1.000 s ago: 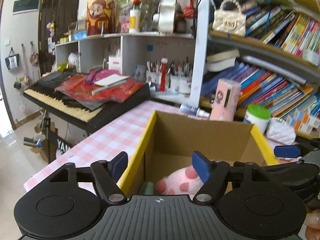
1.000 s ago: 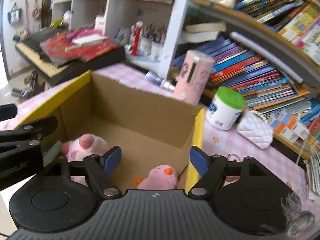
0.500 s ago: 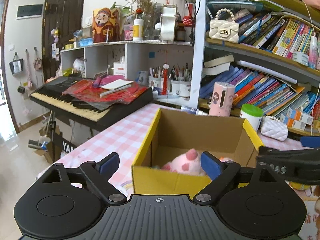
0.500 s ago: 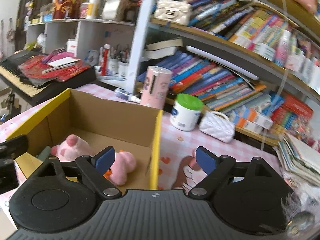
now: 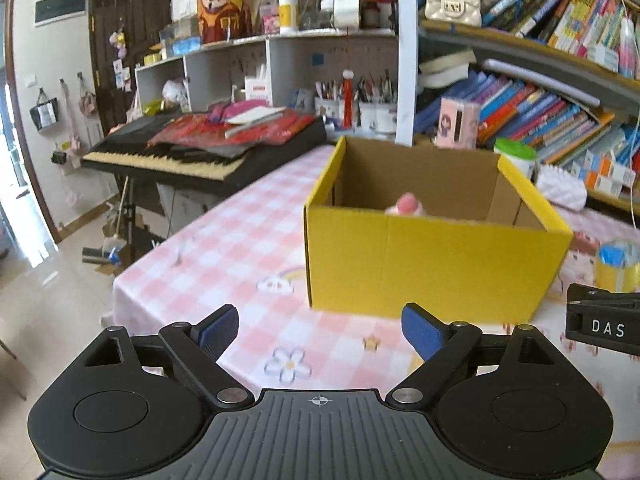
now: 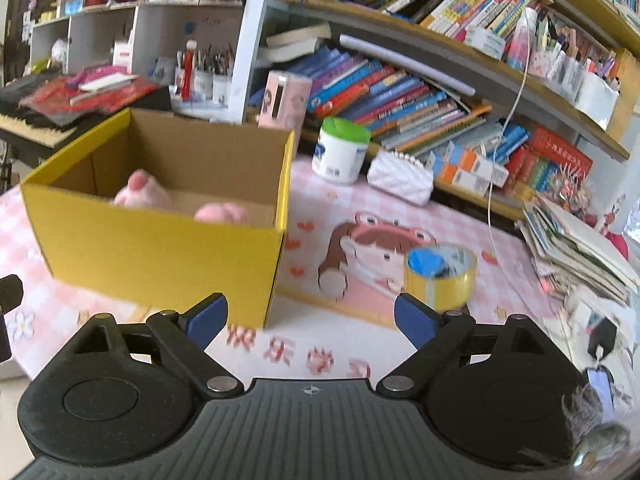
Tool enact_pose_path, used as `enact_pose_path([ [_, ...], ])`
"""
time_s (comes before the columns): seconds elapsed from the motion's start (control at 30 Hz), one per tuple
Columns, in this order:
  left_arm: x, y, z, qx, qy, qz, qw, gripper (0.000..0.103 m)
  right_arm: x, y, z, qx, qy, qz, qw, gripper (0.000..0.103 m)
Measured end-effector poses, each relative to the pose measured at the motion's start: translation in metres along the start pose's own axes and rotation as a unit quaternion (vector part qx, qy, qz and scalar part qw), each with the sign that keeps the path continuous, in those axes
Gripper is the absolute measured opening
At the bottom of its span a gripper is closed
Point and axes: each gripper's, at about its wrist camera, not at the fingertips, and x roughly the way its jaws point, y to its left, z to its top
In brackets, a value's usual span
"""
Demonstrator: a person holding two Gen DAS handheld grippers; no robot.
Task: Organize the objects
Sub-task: 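Withdraw both open tools from the box back over the desk mat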
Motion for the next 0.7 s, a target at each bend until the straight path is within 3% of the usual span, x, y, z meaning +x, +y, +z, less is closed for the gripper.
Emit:
enact_pose_path([
  [0.37,-0.021,-0.015,-0.031,0.047,0.04,0.005,0.9981,0.091,-0.023,0.007,-0.035,0.005,0.042,-0.047,0.998,0.1],
  [0.7,-0.042,-0.022,-0.044,0.077,0.034,-0.015,0.9963,0.097,-0.05,0.011,-0.058,0.003,0.044,-0.053,0.998,0.103],
])
